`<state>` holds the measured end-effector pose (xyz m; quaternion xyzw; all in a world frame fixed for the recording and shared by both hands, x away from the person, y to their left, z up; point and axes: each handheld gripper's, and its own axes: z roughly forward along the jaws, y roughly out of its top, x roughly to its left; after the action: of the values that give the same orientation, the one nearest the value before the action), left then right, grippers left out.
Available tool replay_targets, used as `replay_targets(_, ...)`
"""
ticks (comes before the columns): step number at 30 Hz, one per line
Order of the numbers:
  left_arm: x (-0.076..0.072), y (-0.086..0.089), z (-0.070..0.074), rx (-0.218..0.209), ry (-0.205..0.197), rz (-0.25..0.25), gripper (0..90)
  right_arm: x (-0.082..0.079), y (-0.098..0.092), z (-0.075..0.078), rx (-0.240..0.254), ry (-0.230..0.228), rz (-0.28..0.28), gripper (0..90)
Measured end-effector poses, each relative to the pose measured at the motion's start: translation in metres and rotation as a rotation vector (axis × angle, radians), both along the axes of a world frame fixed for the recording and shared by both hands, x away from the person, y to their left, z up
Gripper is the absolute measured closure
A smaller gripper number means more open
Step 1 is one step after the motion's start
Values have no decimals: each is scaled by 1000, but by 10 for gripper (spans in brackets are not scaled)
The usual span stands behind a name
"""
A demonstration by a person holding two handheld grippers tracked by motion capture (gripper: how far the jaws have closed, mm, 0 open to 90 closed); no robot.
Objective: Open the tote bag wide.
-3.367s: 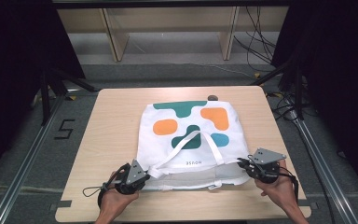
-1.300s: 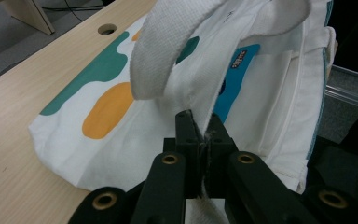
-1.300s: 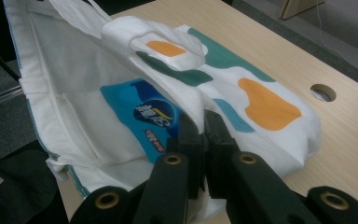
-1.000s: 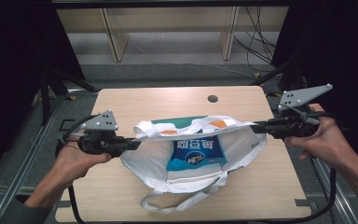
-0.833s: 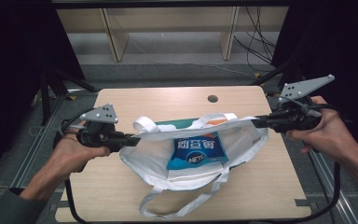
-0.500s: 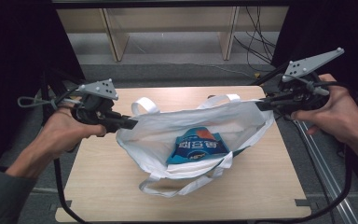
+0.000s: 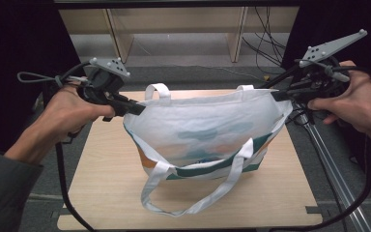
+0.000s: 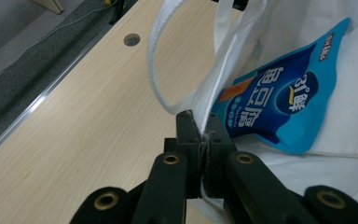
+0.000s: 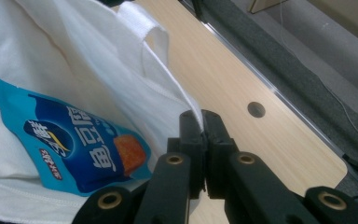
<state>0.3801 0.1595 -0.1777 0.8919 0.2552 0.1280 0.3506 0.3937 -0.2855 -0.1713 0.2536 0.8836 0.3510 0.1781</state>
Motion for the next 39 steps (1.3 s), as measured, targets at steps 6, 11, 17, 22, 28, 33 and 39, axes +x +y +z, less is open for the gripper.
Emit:
replay_targets(6, 34, -2, -5, -10, -13, 48, 874, 24, 2, -1, 10, -24, -46, 891)
replay_targets(11, 53, -1, -24, -54, 0, 72, 873, 38, 1, -9, 6, -11, -54, 890)
replay_targets(17, 61, -5, -44, -37, 37, 60, 873, 45, 1, -25, -13, 5, -58, 890)
replay_targets(22, 62, -9, -60, -4, 63, 51, 872, 44, 0, -38, -9, 32, -60, 890)
replay_targets(28, 62, -15, -84, 18, 97, 37, 872, 43, 0, -53, -15, 67, -60, 890)
replay_targets(33, 64, -16, -89, 21, 96, 25, 871, 41, -3, -64, -10, 81, -63, 890)
replay_targets(39, 65, -26, -102, 16, 104, 26, 869, 44, -6, -78, -24, 94, -79, 890)
